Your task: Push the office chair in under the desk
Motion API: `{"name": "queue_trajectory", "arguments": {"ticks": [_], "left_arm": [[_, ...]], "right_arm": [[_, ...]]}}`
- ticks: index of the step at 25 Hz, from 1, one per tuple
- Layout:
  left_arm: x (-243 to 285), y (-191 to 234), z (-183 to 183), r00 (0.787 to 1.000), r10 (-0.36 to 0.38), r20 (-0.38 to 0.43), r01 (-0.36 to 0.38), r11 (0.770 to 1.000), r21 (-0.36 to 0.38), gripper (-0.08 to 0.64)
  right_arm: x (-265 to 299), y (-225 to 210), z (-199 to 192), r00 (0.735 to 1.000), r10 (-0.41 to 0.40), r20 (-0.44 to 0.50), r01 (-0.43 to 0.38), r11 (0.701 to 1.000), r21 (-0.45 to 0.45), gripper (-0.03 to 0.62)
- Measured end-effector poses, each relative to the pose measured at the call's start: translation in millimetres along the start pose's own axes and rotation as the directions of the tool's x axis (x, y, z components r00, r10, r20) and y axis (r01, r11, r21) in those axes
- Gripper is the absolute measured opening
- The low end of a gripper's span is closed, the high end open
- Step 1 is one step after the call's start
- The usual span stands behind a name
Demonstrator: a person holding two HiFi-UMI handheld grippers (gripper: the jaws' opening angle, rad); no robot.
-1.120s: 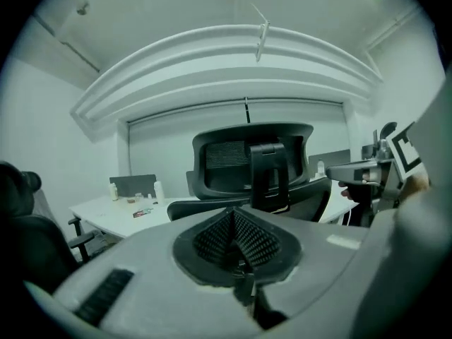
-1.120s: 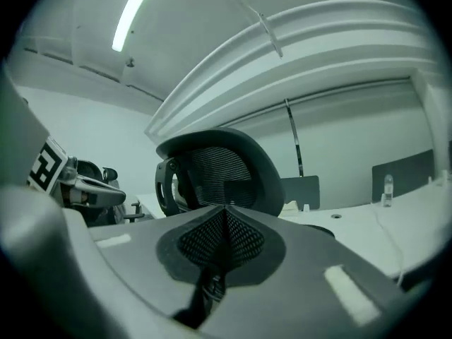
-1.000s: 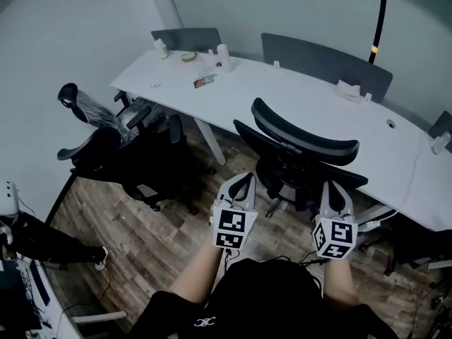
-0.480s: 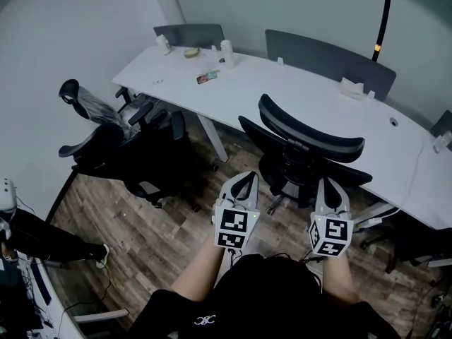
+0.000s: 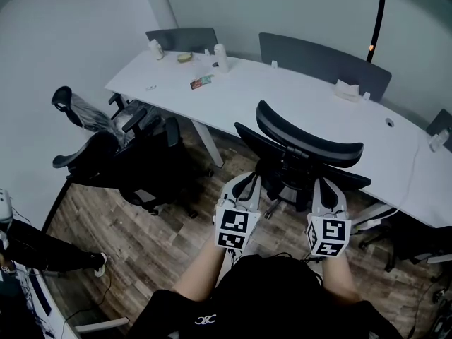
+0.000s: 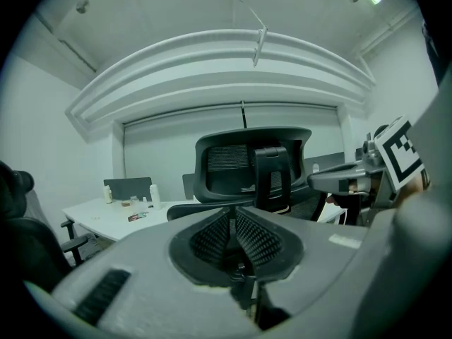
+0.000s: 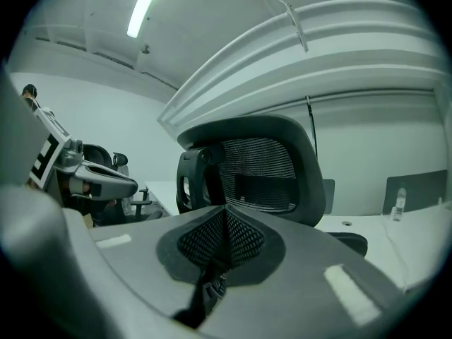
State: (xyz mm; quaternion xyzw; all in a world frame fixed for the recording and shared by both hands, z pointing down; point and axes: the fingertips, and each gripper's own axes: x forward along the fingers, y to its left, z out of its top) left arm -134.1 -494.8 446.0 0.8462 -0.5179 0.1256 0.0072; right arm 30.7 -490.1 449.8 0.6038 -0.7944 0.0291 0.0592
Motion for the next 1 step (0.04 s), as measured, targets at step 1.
{"name": "queue_trajectory", "arguments": {"ticks": [1], "left_arm": [[2.2, 2.1, 0.4, 1.0, -0.003, 0.001, 0.003, 1.0, -0.003, 0.034]], "right_arm": [[2.8, 1.6, 1.3, 1.0, 0.002, 0.001, -0.002, 1.0, -0.002, 0.006]]}}
